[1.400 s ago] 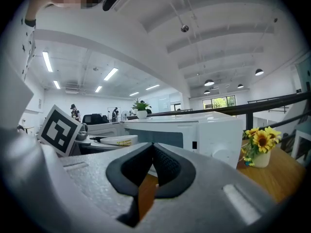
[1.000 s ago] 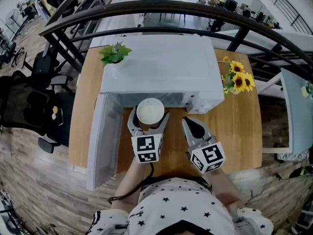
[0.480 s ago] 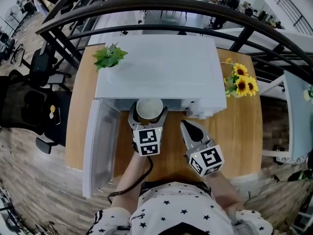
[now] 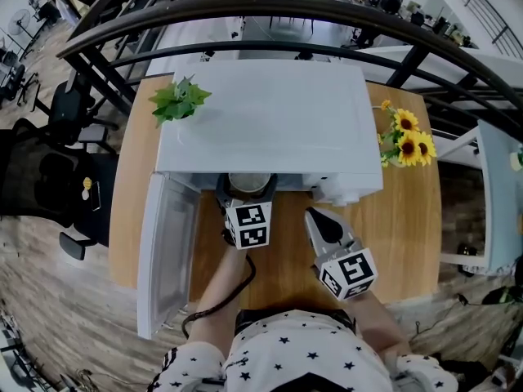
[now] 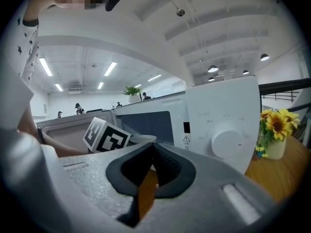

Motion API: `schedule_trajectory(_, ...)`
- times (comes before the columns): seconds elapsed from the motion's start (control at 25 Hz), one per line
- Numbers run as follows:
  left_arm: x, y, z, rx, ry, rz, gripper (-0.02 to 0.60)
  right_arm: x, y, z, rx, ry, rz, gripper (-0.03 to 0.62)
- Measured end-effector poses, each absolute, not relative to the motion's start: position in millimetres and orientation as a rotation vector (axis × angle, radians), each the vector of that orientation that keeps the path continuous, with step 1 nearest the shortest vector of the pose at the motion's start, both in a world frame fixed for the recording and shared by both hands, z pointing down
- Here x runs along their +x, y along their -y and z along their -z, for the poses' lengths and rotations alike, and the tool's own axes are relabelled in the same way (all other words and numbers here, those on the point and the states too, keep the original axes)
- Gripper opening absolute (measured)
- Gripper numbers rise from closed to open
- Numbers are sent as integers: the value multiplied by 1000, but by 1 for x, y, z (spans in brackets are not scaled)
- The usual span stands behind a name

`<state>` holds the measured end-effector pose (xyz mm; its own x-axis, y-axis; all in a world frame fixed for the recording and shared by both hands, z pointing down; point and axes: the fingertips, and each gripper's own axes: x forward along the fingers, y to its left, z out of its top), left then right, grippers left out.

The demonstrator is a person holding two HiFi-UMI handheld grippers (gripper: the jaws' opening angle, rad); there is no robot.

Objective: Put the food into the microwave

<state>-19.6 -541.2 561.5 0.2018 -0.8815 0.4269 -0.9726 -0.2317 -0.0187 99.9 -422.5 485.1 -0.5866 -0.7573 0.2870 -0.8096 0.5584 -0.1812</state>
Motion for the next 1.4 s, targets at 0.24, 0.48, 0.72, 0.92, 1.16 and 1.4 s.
schedule_trajectory(0.24, -18, 557, -573, 2218, 1761, -552, 489, 101, 422, -495, 1321, 2597, -475, 5)
schedule_trajectory(0.48, -20, 566, -583, 2194, 1762, -589, 489, 101, 424, -501, 1313, 2596, -495, 6)
schedule_trajectory(0.72, -26, 575, -587, 2159, 1776, -608, 489, 100, 427, -502, 1302, 2603, -498, 5)
schedule_trajectory(0.92, -29, 578, -591, 2141, 1788, -660, 489, 99, 430, -501, 1308, 2606, -499, 6)
schedule_trajectory(1.16, -28, 578, -593, 2142, 1788, -668, 489, 99, 427, -500, 1334, 2603, -502, 6)
schedule_trajectory(1.4, -29, 575, -589, 2153, 1767, -616, 489, 97, 416, -498, 1350, 2602, -495, 6)
